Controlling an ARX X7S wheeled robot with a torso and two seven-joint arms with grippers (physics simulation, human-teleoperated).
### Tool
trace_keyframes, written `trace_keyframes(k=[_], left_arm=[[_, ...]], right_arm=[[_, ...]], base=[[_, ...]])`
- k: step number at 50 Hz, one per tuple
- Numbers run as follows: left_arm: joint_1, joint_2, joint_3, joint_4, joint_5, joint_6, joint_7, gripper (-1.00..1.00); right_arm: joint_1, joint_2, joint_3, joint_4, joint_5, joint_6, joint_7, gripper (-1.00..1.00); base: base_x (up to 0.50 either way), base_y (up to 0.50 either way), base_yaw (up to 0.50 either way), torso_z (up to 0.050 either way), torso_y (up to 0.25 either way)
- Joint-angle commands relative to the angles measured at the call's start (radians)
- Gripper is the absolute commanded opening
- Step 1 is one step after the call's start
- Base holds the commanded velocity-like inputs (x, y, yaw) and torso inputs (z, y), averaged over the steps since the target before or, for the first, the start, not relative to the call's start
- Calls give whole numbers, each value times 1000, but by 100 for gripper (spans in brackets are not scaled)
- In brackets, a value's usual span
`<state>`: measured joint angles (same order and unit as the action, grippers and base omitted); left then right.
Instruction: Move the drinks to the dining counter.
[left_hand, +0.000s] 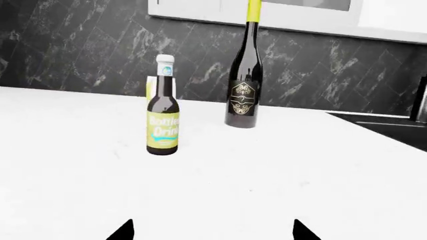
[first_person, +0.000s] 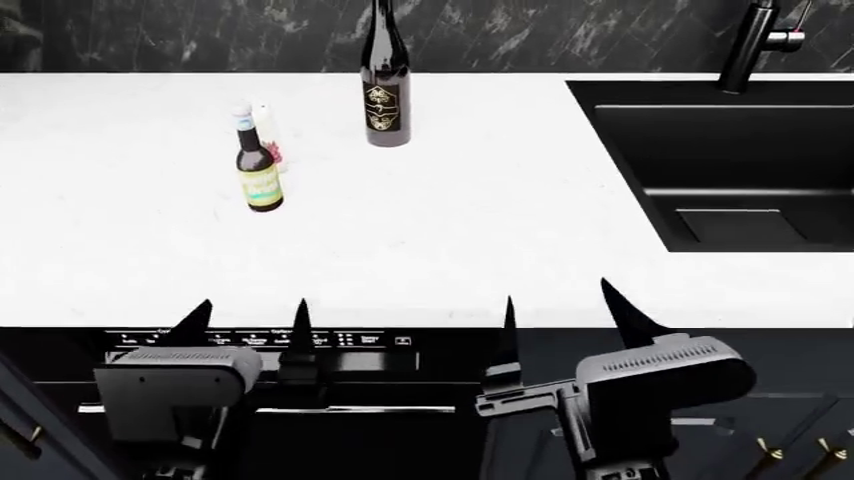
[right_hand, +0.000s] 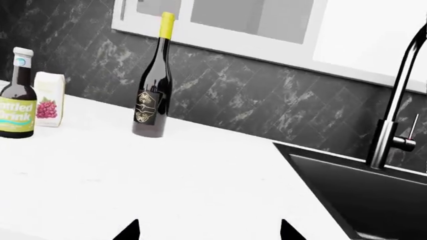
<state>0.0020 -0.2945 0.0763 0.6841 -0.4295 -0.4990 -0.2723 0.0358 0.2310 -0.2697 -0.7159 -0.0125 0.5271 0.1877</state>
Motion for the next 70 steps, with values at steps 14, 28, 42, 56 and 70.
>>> trace_keyframes(k=[14, 28, 42, 56, 70], left_arm=[[-340, -287, -184, 358, -556, -348, -431, 100], [-846, -570, -237, 141, -1092, -482, -661, 100], [-1118, -694, -163, 0, -1322, -524, -771, 100], [-1051, -709, -215, 22, -1299, -514, -748, 100], [-1025, -717, -233, 35, -1297, -507, -750, 100]], right_arm=[[341, 8, 41, -331, 39, 570, -68, 100], [1164, 351, 140, 48, 1916, 886, 1355, 100], [1890, 775, -655, -30, 2136, 328, 1382, 100], [1904, 790, -688, -87, 2070, 287, 1317, 100], [1930, 757, -752, -71, 2070, 351, 1338, 100]], base=[[8, 0, 0, 0, 0], [0, 0, 0, 0, 0], [0, 0, 0, 0, 0], [390, -21, 0, 0, 0], [481, 168, 0, 0, 2]])
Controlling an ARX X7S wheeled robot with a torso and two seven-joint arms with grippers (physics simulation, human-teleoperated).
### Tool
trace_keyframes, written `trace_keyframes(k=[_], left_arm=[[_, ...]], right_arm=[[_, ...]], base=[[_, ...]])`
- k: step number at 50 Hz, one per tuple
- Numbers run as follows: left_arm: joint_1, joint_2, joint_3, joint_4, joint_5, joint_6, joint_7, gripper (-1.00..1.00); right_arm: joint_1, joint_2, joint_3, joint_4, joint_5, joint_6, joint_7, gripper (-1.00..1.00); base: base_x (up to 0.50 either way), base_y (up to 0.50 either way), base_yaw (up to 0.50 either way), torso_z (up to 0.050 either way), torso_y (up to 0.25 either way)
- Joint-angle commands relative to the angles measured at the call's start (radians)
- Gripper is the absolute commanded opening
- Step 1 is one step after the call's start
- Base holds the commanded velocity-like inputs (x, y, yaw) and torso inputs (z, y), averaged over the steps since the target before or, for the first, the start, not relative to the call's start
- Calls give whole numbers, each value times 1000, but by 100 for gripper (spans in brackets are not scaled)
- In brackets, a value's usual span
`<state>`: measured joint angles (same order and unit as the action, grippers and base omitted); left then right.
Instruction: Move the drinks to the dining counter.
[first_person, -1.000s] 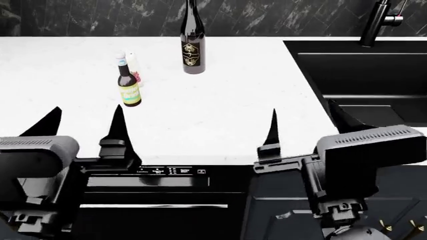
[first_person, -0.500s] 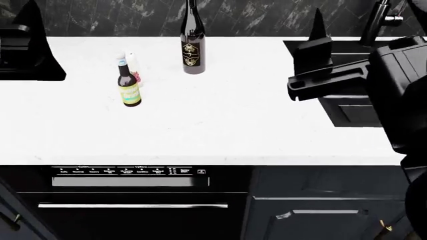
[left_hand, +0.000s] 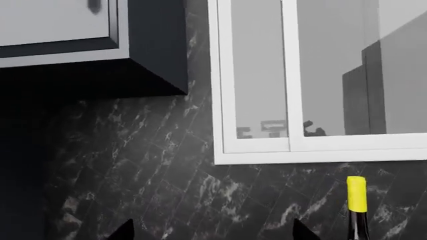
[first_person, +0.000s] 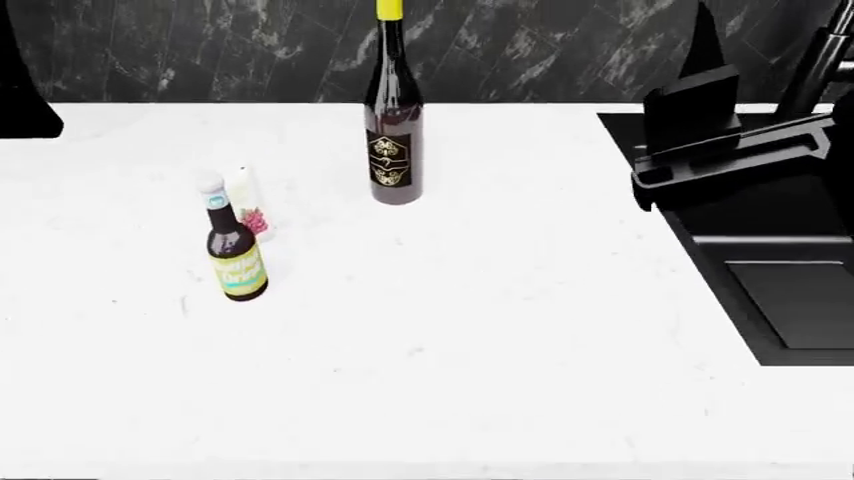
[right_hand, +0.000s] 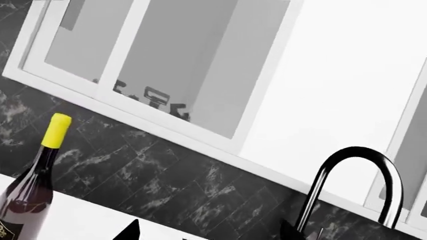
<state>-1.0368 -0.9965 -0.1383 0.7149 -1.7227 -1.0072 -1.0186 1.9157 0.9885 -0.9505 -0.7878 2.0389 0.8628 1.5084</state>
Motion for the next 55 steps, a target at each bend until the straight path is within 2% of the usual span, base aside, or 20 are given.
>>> trace_keyframes(k=[1, 4, 5, 10, 28, 35, 42, 50, 55], left_arm=[[15, -16, -22, 5, -5, 3, -4, 100], [15, -19, -25, 6, -6, 4, -3, 100], [16, -20, -29, 5, -7, 6, -3, 100], [39, -18, -41, 9, 7, 8, 5, 100], [48, -9, -18, 14, 26, 0, 15, 100], [71, -11, -32, 19, 28, 6, 18, 100], [78, -12, -35, 21, 27, 8, 18, 100], [80, -15, -37, 21, 26, 10, 18, 100], [82, -12, -34, 21, 30, 11, 20, 100]], right_arm=[[50, -1, -74, 0, 17, 16, 17, 100], [43, 2, -82, 7, 22, 10, 16, 100], [8, 21, -45, -8, -7, -47, -41, 100], [38, 13, -88, -5, 0, 12, 18, 100], [13, 33, -106, 5, 11, -34, 10, 100], [26, 49, -78, -24, -8, -53, -20, 100], [23, 54, -95, -7, 13, -58, -1, 100], [32, 53, -94, -16, 13, -61, -8, 100], [29, 58, -92, -28, 1, -66, -23, 100]], base=[[335, 500, 0, 0, 0], [286, 500, 0, 0, 3], [176, 35, 0, 0, 0], [0, 0, 0, 0, 2], [-1, 454, 0, 0, 0], [24, 6, 0, 0, 0], [500, 1, 0, 0, 0], [0, 0, 0, 0, 2], [414, -33, 0, 0, 0]])
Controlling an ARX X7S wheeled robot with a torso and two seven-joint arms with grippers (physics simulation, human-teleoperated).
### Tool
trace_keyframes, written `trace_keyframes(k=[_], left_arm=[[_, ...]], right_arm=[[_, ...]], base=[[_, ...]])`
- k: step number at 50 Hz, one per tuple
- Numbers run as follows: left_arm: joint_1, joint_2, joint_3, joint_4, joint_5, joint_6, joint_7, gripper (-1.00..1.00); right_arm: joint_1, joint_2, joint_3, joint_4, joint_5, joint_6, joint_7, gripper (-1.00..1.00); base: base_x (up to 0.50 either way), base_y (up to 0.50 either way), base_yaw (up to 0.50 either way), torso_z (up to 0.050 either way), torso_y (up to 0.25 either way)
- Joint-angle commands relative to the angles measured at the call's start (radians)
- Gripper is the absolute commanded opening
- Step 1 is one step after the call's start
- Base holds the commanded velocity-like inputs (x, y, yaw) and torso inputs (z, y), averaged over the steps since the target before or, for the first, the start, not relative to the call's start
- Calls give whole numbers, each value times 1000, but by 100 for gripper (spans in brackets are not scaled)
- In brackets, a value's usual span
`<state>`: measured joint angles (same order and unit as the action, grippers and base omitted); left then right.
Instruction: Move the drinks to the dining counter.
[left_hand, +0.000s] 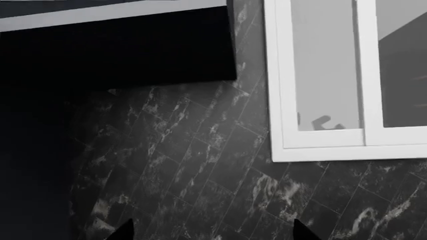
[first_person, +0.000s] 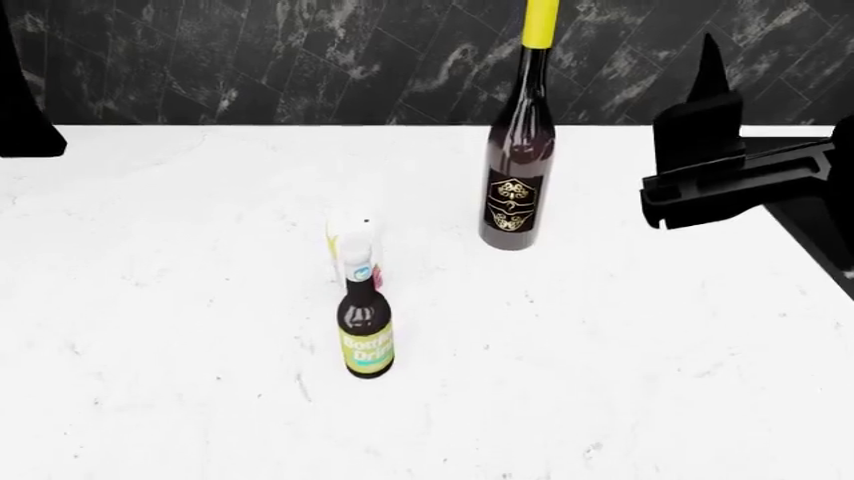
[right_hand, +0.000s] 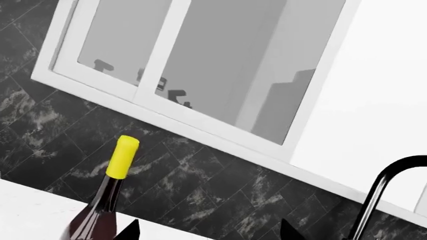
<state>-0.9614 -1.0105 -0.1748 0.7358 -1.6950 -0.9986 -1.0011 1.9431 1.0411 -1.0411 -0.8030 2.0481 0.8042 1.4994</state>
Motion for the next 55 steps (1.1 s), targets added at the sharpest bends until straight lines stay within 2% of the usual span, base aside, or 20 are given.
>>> trace_keyframes(k=[1, 4, 16, 19, 20, 25, 30, 46, 55], left_arm=[[5, 2, 3, 0, 3, 3, 3, 100], [3, 4, 8, 1, 4, 3, 2, 100], [14, -3, 37, -7, -75, -5, 24, 100], [3, -10, 59, -9, -88, -20, 39, 100], [-21, -28, 106, -9, -104, -57, 40, 100], [-48, -38, 181, 7, -168, -109, 82, 100], [-69, -42, 214, 41, -144, -150, 90, 100], [-10, -51, 142, 135, -223, -138, 247, 100], [10, -31, 175, 150, -184, -176, 267, 100]], right_arm=[[-3, 7, -3, -13, -9, -12, -16, 100], [-14, 11, -10, -4, -6, -23, -15, 100], [-36, 2, -37, 4, 16, -40, -25, 100], [-44, 7, -36, 8, 15, -52, -32, 100], [-48, 5, -41, 13, 17, -52, -33, 100], [-62, -4, -62, 34, 29, -51, -33, 100], [-67, -6, -76, 55, 49, -56, -24, 100], [-96, -1, -108, 79, 82, -71, -28, 100], [-111, 25, -110, 79, 60, -88, -31, 100]], base=[[500, -50, 0, 0, 0], [461, -41, 0, 0, 0], [0, 0, 0, 0, 1], [0, 0, 0, 0, 0], [0, 0, 0, 0, 0], [0, 0, 0, 0, 0], [0, 0, 0, 0, 0], [0, 0, 0, 0, 0], [0, 0, 0, 0, 0]])
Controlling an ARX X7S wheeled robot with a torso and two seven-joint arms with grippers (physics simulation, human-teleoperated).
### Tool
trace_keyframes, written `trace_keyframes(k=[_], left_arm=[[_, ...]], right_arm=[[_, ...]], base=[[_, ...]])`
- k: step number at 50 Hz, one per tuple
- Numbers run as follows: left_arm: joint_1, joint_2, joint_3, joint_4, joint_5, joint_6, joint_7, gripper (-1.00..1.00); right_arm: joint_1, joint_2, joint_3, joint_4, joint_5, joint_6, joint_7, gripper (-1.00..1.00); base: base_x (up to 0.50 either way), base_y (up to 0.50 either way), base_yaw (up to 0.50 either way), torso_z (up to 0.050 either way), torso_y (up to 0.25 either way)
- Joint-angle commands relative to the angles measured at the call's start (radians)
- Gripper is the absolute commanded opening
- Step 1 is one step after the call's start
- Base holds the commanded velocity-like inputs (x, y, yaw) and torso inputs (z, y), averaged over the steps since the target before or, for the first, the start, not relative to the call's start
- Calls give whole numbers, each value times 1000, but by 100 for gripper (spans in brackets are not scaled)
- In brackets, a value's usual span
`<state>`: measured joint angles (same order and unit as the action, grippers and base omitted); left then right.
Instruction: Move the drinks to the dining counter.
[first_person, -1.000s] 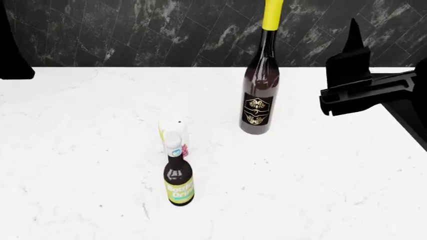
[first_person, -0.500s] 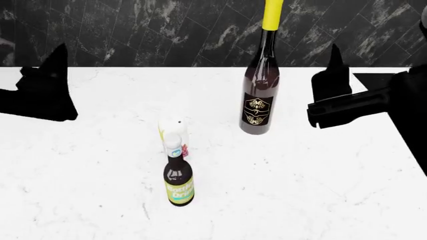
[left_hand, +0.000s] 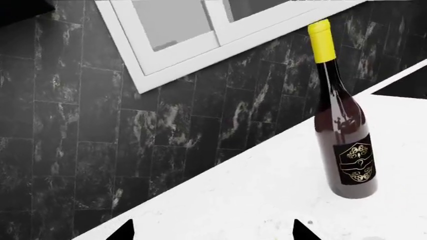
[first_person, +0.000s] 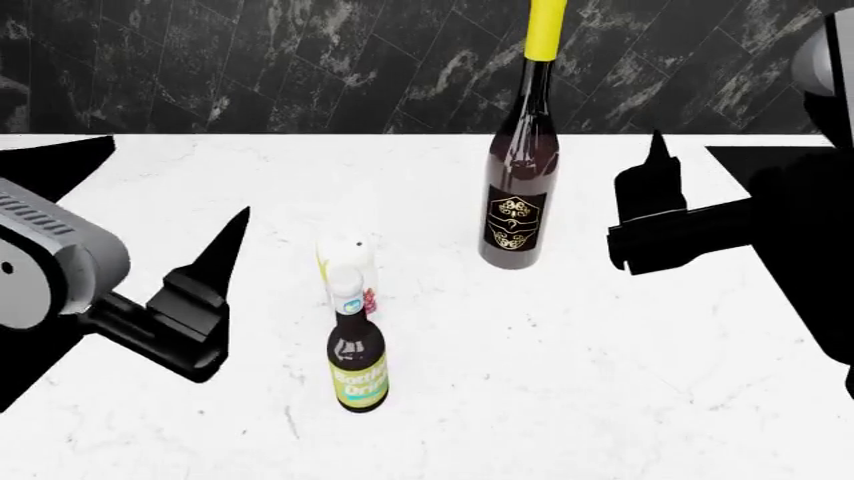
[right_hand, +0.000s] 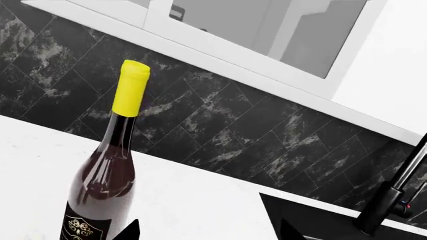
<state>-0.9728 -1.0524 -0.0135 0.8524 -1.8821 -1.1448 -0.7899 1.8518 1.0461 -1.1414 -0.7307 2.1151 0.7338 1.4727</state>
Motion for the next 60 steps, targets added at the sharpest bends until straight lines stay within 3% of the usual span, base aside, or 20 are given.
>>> trace_keyframes(k=[1, 12, 27, 33, 43, 60], left_arm=[[22, 11, 13, 38, -1, -31, 64, 100], [91, 9, -58, 37, 26, -27, 137, 100], [104, 4, -50, 53, 35, -37, 140, 100], [139, 7, -56, 62, 6, -33, 179, 100], [270, -4, -172, 31, -105, 39, 245, 100], [328, 13, -177, 57, -82, 2, 279, 100]], right_arm=[[-21, 22, -10, 5, -7, -19, -6, 100], [-41, 30, -4, -4, -14, -48, -47, 100], [-77, 40, 16, 4, -22, -107, -104, 100], [-77, 33, 9, 6, -11, -99, -101, 100], [-82, 37, 8, 6, -8, -100, -102, 100], [-90, 40, 3, 3, -10, -98, -102, 100]], base=[[0, 0, 0, 0, 0], [0, 0, 0, 0, 0], [0, 0, 0, 0, 0], [0, 0, 0, 0, 0], [0, 0, 0, 0, 0], [0, 0, 0, 0, 0]])
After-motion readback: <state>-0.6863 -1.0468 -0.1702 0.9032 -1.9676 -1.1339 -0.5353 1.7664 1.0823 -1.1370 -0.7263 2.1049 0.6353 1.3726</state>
